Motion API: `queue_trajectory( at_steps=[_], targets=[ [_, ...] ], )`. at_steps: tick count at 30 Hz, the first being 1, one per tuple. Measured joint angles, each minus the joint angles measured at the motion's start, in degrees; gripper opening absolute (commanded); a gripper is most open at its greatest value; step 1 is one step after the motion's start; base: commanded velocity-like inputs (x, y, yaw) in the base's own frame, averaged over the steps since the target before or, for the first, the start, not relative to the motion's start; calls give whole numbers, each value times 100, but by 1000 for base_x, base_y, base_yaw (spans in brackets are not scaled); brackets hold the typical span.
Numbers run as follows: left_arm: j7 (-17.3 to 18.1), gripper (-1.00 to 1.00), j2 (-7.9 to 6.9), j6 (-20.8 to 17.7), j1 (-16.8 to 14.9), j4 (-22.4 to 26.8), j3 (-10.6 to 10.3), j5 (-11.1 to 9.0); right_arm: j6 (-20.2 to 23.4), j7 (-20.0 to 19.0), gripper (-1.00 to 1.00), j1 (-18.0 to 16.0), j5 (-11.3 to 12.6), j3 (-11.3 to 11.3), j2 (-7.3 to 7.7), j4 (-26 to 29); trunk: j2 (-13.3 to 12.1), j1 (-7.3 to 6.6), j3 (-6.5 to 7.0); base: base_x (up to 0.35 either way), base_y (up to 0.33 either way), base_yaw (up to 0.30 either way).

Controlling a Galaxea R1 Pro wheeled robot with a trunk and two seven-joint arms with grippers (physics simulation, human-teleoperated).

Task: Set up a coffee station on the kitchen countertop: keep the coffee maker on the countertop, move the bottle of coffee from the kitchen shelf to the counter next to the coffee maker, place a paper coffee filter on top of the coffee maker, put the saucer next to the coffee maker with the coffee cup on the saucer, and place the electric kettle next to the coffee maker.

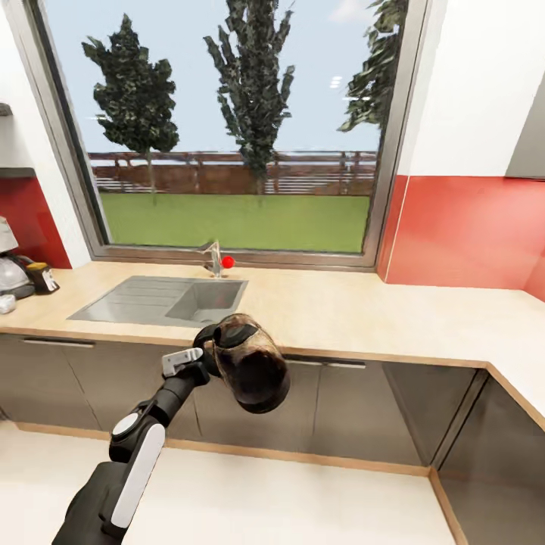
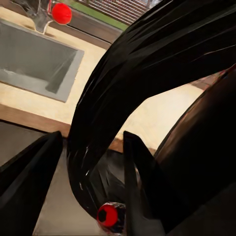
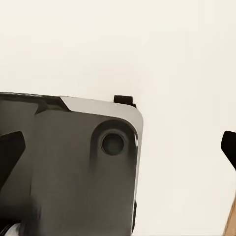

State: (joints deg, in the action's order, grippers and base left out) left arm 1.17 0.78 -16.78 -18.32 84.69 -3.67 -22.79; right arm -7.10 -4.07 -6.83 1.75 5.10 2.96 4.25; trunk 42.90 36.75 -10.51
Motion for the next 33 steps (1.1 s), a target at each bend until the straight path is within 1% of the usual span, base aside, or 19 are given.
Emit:
queue_trajectory(
  at_steps=[5,16,17,18,20,23,33],
  targets=[
    [-36,-100,-10,3,1,-6,19,64,-1,2,100,0,0,9,0,0,0,0,0,151,176,276],
    [-51,-100,-11,-14,1,-23,27,93,7,3,100,0,0,0,8,-1,1,1,-17,5,6,274],
    [-75,-100,-11,-15,1,-25,29,98,4,3,100,0,0,-1,8,-1,1,1,-21,0,0,268],
    [-399,-100,-10,-30,1,-32,37,144,0,3,100,0,0,-1,9,-1,1,1,-25,0,0,268],
    [-523,-100,-8,-29,1,-31,34,106,-1,3,100,0,0,-1,9,-1,1,1,-34,0,0,268],
    [-581,-100,-14,-31,1,-32,33,107,-1,3,100,0,0,-1,8,-1,1,1,-47,0,0,268],
    [-586,-100,-8,-31,1,-32,33,156,3,3,100,0,0,-1,8,5,1,1,-91,0,0,267]
  ],
)
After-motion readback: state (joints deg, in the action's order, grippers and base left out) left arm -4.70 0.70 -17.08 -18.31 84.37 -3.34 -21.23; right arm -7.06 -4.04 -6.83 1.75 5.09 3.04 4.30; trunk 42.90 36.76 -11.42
